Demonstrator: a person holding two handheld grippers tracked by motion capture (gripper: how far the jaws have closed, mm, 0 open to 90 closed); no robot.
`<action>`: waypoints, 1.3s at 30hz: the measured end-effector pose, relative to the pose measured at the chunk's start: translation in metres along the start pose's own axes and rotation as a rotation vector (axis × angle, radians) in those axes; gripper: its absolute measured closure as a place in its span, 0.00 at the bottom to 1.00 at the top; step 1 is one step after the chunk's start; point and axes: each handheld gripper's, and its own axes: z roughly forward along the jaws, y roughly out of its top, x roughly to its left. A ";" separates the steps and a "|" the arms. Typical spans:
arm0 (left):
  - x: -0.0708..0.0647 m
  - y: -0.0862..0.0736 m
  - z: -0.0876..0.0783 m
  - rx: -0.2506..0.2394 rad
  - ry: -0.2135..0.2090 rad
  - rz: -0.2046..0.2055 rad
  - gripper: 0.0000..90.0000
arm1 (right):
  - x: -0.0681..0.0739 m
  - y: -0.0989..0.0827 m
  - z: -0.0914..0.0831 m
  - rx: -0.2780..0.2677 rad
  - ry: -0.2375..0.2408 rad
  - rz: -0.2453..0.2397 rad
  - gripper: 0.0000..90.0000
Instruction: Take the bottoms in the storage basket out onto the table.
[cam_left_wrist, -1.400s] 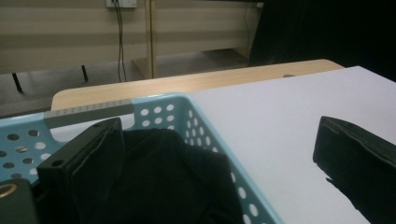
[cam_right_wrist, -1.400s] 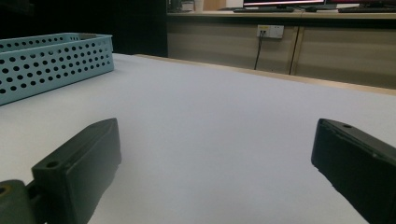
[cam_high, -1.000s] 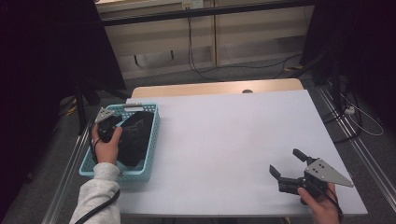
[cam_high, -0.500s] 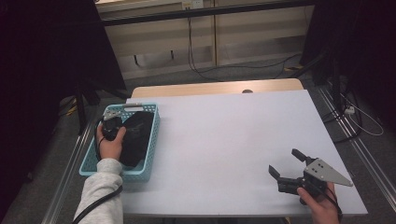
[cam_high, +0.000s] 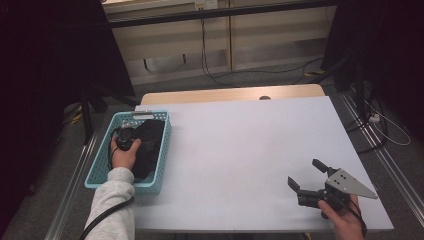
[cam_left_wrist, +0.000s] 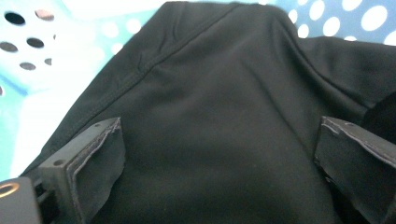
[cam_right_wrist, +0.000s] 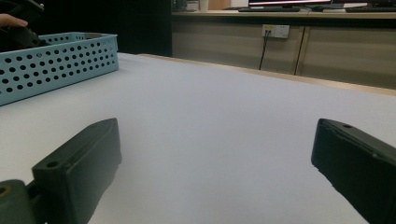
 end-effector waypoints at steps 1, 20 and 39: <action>0.000 -0.001 0.001 0.013 0.004 0.003 0.03 | 0.000 0.000 0.000 0.000 0.000 0.000 0.01; -0.003 -0.010 0.012 0.086 0.032 -0.064 0.00 | 0.001 0.000 0.002 0.001 0.022 0.017 0.01; -0.020 -0.002 0.007 0.123 -0.045 -0.142 0.49 | 0.002 0.001 0.002 0.000 0.023 0.011 0.02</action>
